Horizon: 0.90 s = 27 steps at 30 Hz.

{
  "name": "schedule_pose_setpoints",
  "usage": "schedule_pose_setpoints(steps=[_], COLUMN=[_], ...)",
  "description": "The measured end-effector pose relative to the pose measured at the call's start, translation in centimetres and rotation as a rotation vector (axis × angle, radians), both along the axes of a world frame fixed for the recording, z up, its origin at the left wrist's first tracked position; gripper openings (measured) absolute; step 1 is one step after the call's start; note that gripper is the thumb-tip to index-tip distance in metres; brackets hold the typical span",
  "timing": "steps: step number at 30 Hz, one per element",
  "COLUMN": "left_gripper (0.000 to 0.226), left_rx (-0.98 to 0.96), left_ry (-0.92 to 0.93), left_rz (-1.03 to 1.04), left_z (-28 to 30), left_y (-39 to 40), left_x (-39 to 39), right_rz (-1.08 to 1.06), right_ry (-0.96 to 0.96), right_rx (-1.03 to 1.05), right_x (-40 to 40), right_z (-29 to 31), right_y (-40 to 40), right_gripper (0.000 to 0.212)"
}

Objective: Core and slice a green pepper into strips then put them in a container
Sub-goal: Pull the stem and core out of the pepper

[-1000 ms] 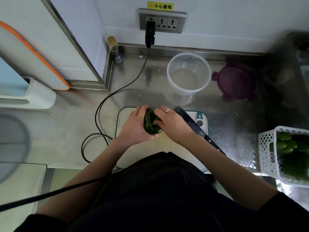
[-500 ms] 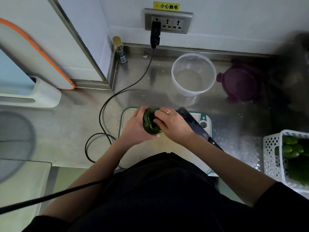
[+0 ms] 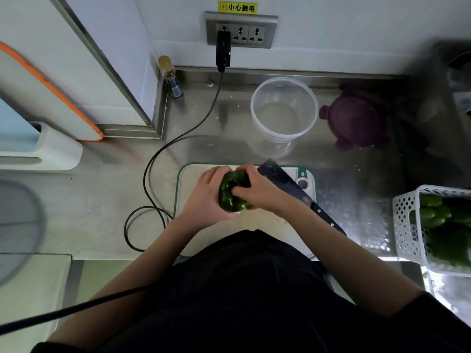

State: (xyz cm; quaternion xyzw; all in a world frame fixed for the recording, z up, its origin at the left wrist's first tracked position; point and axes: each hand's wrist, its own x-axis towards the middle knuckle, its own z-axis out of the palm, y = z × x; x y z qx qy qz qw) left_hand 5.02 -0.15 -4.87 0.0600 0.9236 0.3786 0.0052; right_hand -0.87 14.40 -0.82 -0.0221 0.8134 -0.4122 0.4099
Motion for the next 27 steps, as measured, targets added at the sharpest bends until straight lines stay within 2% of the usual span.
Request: schedule_pose_setpoints(steps=[3,8,11,15,21,27], left_gripper=[0.079,0.076,0.076,0.077,0.080,0.080], left_rx=[-0.037,-0.044,-0.005,0.016,0.054,0.135], left_ry=[0.012,0.030,0.017,-0.029,-0.070,-0.125], left_rz=[-0.050,-0.055,-0.017,0.012,0.069,0.132], left_z=[0.1,-0.1,0.0,0.2,0.5,0.5], left_y=[-0.1,0.1,-0.1,-0.1,0.0,-0.9], left_x=[-0.3,-0.1,-0.1,-0.3,-0.3,-0.1], right_rz=[0.005,0.092,0.040,-0.154,-0.272,-0.105], right_ry=[-0.080,0.116,0.132,0.089,0.074,0.173], right_rx=[-0.045,0.093,0.085,0.078,0.136,0.130], right_x=[-0.2,0.0,0.1,-0.2,0.3,0.1], right_z=[-0.2,-1.0,-1.2,-1.2,-1.2,-0.7], right_y=[0.1,-0.2,-0.5,-0.9,-2.0,-2.2], right_gripper=[0.047,0.042,0.044,0.048,0.053,0.051])
